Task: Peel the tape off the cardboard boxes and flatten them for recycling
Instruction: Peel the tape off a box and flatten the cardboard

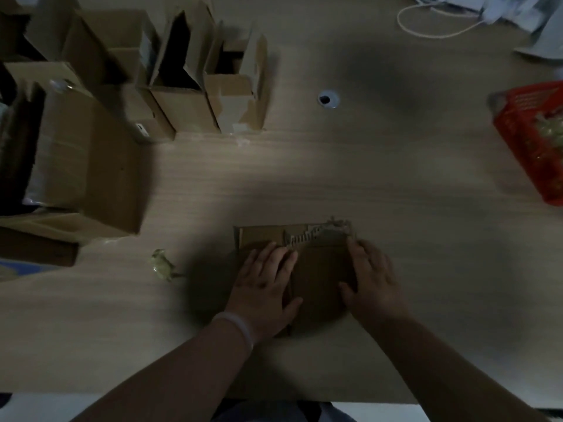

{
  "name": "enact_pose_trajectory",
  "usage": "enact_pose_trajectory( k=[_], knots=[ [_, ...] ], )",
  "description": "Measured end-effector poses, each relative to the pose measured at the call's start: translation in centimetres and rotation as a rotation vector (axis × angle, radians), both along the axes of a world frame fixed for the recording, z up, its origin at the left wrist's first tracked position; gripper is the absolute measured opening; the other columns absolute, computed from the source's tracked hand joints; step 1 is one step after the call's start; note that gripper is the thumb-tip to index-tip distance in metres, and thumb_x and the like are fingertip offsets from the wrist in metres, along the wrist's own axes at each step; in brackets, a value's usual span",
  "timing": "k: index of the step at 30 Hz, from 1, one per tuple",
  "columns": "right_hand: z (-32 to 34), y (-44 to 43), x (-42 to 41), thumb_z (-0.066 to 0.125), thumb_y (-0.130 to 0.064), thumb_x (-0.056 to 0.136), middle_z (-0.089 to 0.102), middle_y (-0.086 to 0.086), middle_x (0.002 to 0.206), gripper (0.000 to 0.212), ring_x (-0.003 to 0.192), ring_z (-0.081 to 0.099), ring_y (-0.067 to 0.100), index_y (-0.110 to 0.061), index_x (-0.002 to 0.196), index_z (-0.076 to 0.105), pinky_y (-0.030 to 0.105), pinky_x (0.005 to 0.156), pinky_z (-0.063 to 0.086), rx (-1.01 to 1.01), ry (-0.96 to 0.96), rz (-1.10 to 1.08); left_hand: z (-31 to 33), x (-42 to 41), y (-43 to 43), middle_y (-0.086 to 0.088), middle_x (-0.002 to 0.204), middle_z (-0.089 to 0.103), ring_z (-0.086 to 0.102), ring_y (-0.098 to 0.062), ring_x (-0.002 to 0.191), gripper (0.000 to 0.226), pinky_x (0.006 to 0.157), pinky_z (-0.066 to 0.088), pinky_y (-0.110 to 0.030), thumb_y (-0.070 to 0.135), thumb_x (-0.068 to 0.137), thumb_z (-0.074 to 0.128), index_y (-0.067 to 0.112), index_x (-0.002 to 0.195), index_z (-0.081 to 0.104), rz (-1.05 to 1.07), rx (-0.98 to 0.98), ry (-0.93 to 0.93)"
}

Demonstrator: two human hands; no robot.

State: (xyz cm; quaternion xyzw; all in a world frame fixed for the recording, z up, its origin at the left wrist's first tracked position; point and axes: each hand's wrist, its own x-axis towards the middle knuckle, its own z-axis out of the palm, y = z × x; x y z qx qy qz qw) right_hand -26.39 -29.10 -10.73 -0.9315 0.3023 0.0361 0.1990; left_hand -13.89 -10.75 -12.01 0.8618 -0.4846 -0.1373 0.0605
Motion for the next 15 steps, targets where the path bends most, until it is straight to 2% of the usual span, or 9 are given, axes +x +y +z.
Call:
enact_pose_trajectory(
  k=[2, 4, 8, 15],
  knots=[
    [-0.4, 0.8, 0.6, 0.057, -0.019, 0.079, 0.038, 0.012, 0.15, 0.067, 0.138, 0.036, 0.033, -0.012, 0.144, 0.042, 0.046, 0.112, 0.032, -0.088, -0.118, 0.229, -0.4, -0.3, 0.0, -0.007, 0.153, 0.033, 0.024, -0.026, 0.144, 0.076, 0.114, 0.021, -0.05, 0.06, 0.083, 0.047, 0.016, 0.146, 0.038, -0.002, -0.069, -0.035],
    [-1.0, 1.6, 1.0, 0.044, -0.03, 0.086, 0.032, 0.011, 0.154, 0.061, 0.142, 0.029, 0.03, -0.01, 0.145, 0.04, 0.047, 0.113, 0.03, -0.131, -0.085, 0.337, -0.6, -0.4, -0.1, -0.011, 0.155, 0.027, 0.02, -0.028, 0.145, 0.078, 0.113, 0.021, -0.054, 0.063, 0.084, 0.043, 0.017, 0.146, 0.036, 0.004, -0.035, -0.048],
    [-2.5, 2.0, 0.6, 0.038, -0.056, 0.09, 0.015, 0.008, 0.16, 0.075, 0.148, 0.012, 0.025, -0.014, 0.151, 0.023, 0.048, 0.115, 0.025, -0.168, 0.032, 0.349, -1.5, -0.5, -0.1, -0.012, 0.158, 0.02, 0.014, -0.028, 0.146, 0.08, 0.113, 0.018, -0.058, 0.066, 0.086, 0.036, 0.017, 0.149, 0.031, 0.027, 0.013, -0.068],
    [-2.9, 2.2, 0.8, 0.039, -0.06, 0.089, 0.016, 0.008, 0.16, 0.08, 0.148, 0.013, 0.024, -0.012, 0.151, 0.024, 0.047, 0.115, 0.025, -0.174, 0.049, 0.302, -1.8, -0.8, 0.4, -0.012, 0.156, 0.024, 0.017, -0.025, 0.146, 0.08, 0.116, 0.02, -0.05, 0.065, 0.09, 0.034, 0.01, 0.147, 0.032, 0.126, -0.003, -0.083]
  ],
)
